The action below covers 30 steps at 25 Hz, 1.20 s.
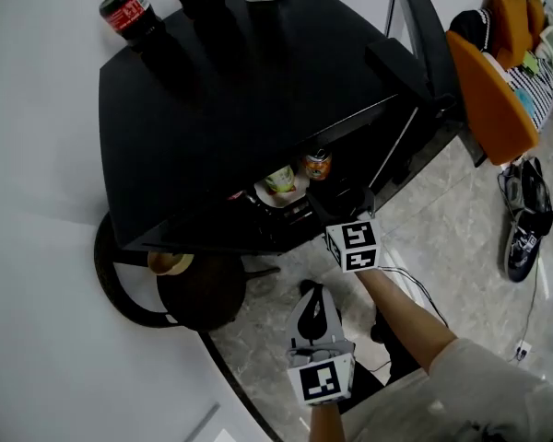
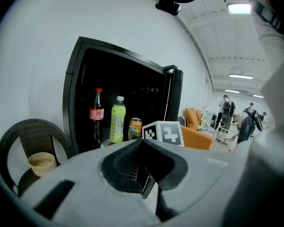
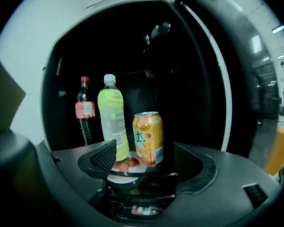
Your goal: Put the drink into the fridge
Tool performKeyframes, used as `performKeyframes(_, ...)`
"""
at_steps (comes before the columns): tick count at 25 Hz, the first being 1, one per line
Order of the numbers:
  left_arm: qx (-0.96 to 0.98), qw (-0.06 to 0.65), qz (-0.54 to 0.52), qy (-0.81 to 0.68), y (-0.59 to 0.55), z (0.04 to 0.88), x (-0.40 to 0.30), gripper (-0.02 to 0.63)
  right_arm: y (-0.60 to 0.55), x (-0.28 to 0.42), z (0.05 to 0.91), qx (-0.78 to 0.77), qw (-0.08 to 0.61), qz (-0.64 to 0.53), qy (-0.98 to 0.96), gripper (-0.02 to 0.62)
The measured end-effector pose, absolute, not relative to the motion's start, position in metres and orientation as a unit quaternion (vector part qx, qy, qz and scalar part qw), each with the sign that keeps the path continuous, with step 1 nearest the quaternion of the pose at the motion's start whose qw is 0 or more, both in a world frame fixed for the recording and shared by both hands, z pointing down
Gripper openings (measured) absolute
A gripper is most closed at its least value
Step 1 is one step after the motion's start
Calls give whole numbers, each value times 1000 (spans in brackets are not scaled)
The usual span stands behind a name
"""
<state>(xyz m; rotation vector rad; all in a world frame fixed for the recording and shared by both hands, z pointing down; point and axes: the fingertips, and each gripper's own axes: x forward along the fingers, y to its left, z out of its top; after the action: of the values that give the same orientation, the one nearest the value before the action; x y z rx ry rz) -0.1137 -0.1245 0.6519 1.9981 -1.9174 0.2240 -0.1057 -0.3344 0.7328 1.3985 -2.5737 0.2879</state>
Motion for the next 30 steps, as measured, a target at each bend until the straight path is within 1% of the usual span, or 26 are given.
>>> performKeyframes(5, 676, 170, 64, -714, -101, 589, -119, 9, -268, -67, 684, 455, 108, 134, -874, 348)
performKeyframes(8, 669, 172, 48, -721, -92, 543, -106, 9, -223, -57, 632, 433, 91, 167, -881, 348)
performKeyframes(11, 680, 174, 23, -712, -87, 502, -89, 9, -188, -47, 582, 430, 77, 175, -882, 348)
performKeyframes(15, 732, 149, 26, -664, -84, 462, -88, 9, -159, -33, 539, 440, 46, 199, -875, 348)
performKeyframes(18, 741, 139, 58, -655, -63, 449, -110, 9, -127, -30, 515, 423, 31, 211, -881, 348)
performKeyframes(22, 758, 119, 102, -633, -24, 442, -137, 9, -78, -30, 508, 458, 13, 225, -860, 348)
performKeyframes(25, 767, 105, 113, -623, 2, 438, -150, 9, -46, -45, 509, 461, 25, 219, -860, 348)
performKeyframes(30, 779, 102, 102, -610, 57, 432, -159, 9, 6, -69, 500, 447, 37, 209, -869, 348)
